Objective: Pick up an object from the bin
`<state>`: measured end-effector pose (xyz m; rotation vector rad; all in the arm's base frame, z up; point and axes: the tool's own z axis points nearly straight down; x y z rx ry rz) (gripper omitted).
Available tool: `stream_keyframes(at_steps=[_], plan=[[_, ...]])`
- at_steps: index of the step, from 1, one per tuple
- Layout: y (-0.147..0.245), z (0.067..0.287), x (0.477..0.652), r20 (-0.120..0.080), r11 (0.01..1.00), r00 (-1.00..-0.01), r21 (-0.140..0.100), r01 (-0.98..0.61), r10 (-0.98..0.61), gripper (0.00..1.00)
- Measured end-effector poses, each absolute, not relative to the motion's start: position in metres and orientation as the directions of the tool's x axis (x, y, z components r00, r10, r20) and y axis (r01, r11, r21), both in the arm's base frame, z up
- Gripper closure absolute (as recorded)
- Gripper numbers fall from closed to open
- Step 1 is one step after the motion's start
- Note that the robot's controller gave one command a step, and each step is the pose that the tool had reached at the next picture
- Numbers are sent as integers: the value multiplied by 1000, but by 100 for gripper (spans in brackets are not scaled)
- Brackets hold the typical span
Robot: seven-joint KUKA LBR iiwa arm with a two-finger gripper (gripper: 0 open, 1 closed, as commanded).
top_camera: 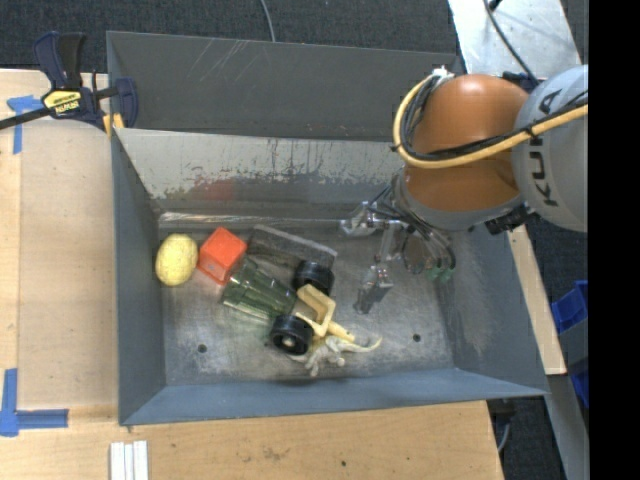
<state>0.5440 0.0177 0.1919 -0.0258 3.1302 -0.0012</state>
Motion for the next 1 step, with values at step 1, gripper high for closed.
stream_keyframes(at_steps=[1], plan=[[52,174,574,6,997,-997,0,-74,-74,0]])
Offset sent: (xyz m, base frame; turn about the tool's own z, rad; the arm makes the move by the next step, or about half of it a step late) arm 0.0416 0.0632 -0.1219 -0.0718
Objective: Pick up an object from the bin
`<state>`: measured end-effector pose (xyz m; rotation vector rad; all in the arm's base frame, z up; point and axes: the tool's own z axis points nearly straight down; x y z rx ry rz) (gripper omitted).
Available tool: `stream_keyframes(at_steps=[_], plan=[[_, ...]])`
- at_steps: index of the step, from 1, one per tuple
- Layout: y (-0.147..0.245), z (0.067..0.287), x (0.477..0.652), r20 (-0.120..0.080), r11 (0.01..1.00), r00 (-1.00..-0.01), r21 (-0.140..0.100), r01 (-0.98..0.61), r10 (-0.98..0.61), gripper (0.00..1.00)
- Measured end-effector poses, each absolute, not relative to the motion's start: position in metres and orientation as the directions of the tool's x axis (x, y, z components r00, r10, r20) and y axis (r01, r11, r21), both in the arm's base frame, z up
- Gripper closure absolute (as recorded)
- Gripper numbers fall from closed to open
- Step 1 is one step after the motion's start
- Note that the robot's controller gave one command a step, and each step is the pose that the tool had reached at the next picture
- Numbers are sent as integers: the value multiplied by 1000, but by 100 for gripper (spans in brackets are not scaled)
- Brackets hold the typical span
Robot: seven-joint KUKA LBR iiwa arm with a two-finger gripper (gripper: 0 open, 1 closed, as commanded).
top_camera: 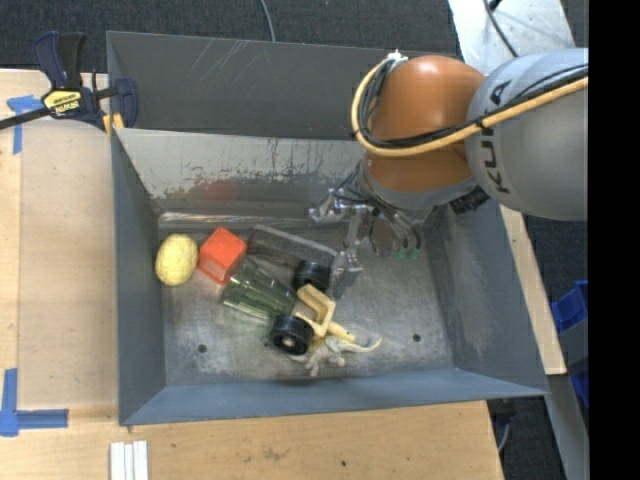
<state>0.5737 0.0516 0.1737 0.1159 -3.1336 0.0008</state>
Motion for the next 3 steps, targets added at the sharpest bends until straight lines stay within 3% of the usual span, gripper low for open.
stream_keyframes(at_steps=[1,2,3], plan=[[81,79,593,-24,996,-996,1,-87,-87,100],[81,79,593,-24,996,-996,2,-87,-87,100],[79,202,591,-4,987,-987,-1,-159,-159,100]])
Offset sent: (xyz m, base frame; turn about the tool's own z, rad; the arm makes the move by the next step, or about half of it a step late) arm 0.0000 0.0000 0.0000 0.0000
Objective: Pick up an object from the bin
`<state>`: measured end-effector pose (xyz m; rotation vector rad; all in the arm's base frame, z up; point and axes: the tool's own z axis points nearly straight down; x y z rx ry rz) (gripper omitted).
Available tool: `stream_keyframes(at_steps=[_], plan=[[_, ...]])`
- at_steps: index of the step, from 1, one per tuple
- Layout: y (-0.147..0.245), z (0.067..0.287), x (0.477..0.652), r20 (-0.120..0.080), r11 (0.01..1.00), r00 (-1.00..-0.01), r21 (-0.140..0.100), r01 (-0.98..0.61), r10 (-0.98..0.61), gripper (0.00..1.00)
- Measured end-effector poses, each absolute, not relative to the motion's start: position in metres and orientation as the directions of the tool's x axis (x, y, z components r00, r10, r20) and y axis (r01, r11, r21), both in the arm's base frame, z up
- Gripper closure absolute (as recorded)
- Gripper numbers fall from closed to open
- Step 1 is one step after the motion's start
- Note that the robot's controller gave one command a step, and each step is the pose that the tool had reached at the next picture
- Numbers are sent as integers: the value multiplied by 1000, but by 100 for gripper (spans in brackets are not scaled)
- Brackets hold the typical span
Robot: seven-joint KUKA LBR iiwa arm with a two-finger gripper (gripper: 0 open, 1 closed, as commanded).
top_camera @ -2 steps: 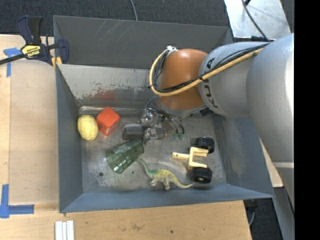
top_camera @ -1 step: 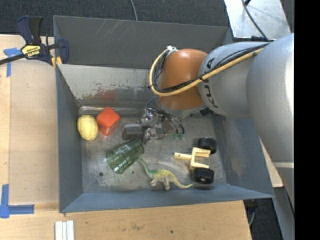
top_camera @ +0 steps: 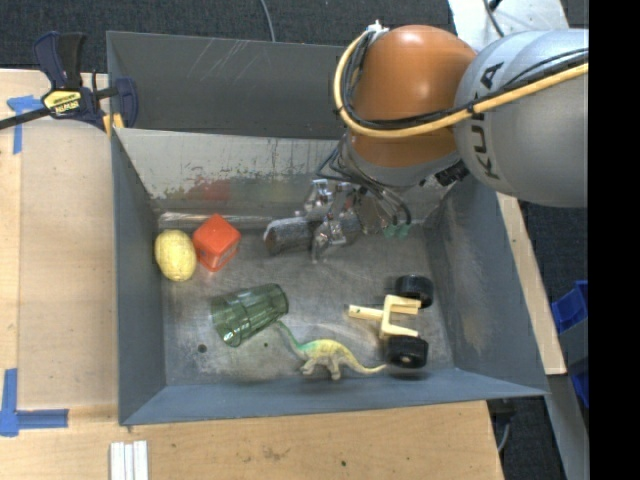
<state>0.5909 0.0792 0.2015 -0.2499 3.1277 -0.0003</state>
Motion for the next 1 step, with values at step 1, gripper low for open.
stream_keyframes(at_steps=[1], plan=[[79,201,591,-3,987,-987,0,-159,-159,100]])
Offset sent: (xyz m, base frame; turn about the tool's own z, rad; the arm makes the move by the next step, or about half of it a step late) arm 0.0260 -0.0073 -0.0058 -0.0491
